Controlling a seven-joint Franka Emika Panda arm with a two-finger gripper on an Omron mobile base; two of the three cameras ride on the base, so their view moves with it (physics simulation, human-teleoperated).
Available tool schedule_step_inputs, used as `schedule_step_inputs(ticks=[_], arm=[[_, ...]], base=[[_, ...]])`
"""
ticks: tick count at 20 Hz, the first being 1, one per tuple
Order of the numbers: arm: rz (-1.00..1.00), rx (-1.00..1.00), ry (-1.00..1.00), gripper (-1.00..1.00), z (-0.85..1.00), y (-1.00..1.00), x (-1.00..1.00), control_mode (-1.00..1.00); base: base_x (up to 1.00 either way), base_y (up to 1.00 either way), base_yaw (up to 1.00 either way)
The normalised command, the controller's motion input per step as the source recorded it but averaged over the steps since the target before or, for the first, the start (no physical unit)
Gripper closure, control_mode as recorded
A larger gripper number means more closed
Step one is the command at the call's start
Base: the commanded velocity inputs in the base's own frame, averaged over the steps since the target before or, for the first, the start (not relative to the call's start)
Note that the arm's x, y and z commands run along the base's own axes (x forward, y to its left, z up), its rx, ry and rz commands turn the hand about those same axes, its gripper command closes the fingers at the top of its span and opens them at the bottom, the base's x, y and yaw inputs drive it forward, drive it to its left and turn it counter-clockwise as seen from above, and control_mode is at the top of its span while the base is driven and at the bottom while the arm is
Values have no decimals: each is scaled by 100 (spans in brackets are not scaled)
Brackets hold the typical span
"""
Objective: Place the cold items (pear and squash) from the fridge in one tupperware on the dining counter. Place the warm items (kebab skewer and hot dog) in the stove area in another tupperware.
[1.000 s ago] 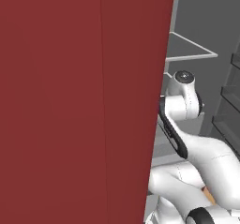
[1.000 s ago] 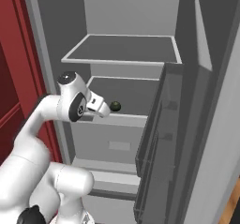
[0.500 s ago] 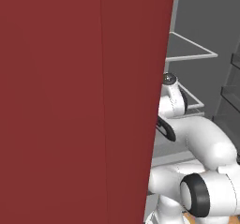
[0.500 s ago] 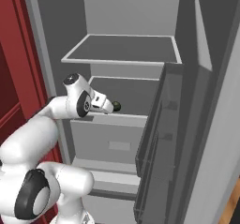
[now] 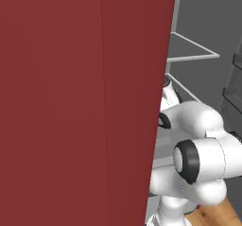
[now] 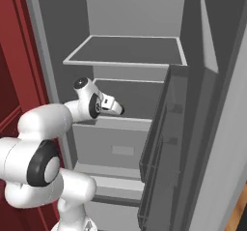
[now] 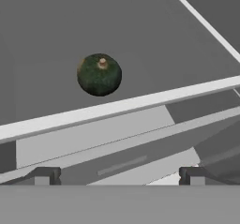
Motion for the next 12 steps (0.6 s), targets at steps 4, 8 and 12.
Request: schedule_step_inputs(ticks=[4, 8, 12], arm=[[0, -5, 1, -100, -33, -5, 59, -100], [1, -7, 2, -100, -33, 0, 68, -100], [0, -4, 2, -100, -33, -1, 62, -100]], base=[[0, 0, 0], [0, 0, 0], [0, 0, 0]])
